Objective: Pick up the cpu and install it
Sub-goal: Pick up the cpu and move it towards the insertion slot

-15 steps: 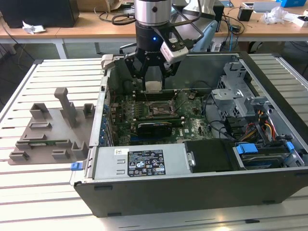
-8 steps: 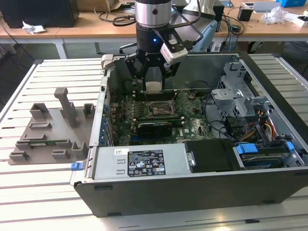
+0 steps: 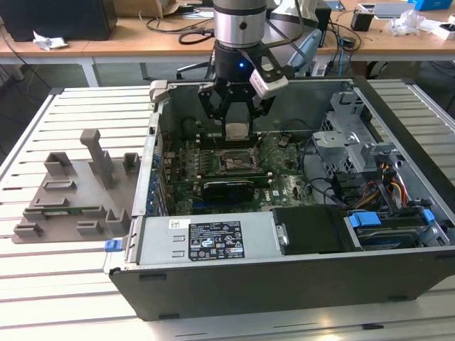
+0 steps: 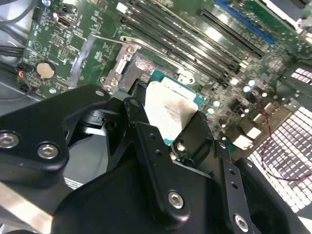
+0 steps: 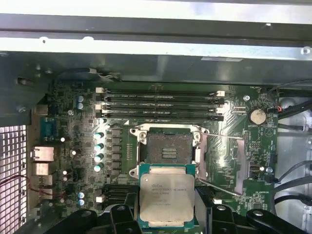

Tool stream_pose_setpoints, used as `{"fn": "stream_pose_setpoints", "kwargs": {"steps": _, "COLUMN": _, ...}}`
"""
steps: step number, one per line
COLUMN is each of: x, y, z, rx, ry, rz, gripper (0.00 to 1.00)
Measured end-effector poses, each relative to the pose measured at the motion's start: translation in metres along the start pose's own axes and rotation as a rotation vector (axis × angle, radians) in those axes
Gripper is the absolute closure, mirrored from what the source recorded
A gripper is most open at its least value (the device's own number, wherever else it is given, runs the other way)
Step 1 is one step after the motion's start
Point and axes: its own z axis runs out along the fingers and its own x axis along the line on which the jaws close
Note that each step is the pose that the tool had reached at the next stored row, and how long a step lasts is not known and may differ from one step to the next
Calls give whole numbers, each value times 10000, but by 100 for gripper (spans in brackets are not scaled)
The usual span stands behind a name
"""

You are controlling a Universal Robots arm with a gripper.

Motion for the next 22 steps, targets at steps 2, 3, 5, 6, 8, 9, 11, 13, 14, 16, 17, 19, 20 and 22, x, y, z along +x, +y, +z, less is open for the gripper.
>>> {"fn": "stream_pose_setpoints", "kwargs": {"steps": 2, "x": -56, "y": 17, "z": 24, "rx": 0, "ry": 5, "rz": -1, "gripper": 46}}
{"fn": "stream_pose_setpoints", "kwargs": {"steps": 3, "x": -71, "y": 27, "z": 39, "rx": -1, "ry": 5, "rz": -1, "gripper": 46}}
{"fn": "stream_pose_setpoints", "kwargs": {"steps": 5, "x": -75, "y": 30, "z": 49, "rx": 1, "ry": 7, "rz": 1, "gripper": 46}}
{"fn": "stream_pose_setpoints", "kwargs": {"steps": 6, "x": -76, "y": 31, "z": 54, "rx": 1, "ry": 7, "rz": -1, "gripper": 46}}
{"fn": "stream_pose_setpoints", "kwargs": {"steps": 8, "x": -78, "y": 32, "z": 69, "rx": -1, "ry": 5, "rz": -1, "gripper": 46}}
{"fn": "stream_pose_setpoints", "kwargs": {"steps": 9, "x": -80, "y": 33, "z": 89, "rx": 0, "ry": 6, "rz": -2, "gripper": 46}}
{"fn": "stream_pose_setpoints", "kwargs": {"steps": 11, "x": -80, "y": 35, "z": 112, "rx": 1, "ry": 6, "rz": -1, "gripper": 46}}
{"fn": "stream_pose_setpoints", "kwargs": {"steps": 13, "x": -81, "y": 38, "z": 147, "rx": 3, "ry": 6, "rz": -1, "gripper": 46}}
{"fn": "stream_pose_setpoints", "kwargs": {"steps": 14, "x": -86, "y": 40, "z": 148, "rx": 4, "ry": 6, "rz": -1, "gripper": 46}}
{"fn": "stream_pose_setpoints", "kwargs": {"steps": 16, "x": -96, "y": 45, "z": 150, "rx": 3, "ry": 7, "rz": -1, "gripper": 46}}
{"fn": "stream_pose_setpoints", "kwargs": {"steps": 17, "x": -99, "y": 47, "z": 150, "rx": 4, "ry": 7, "rz": 0, "gripper": 46}}
{"fn": "stream_pose_setpoints", "kwargs": {"steps": 19, "x": -106, "y": 53, "z": 156, "rx": 15, "ry": 6, "rz": 0, "gripper": 46}}
{"fn": "stream_pose_setpoints", "kwargs": {"steps": 20, "x": -109, "y": 55, "z": 161, "rx": 18, "ry": 6, "rz": -1, "gripper": 46}}
{"fn": "stream_pose_setpoints", "kwargs": {"steps": 22, "x": -118, "y": 61, "z": 166, "rx": 36, "ry": 7, "rz": -1, "gripper": 46}}
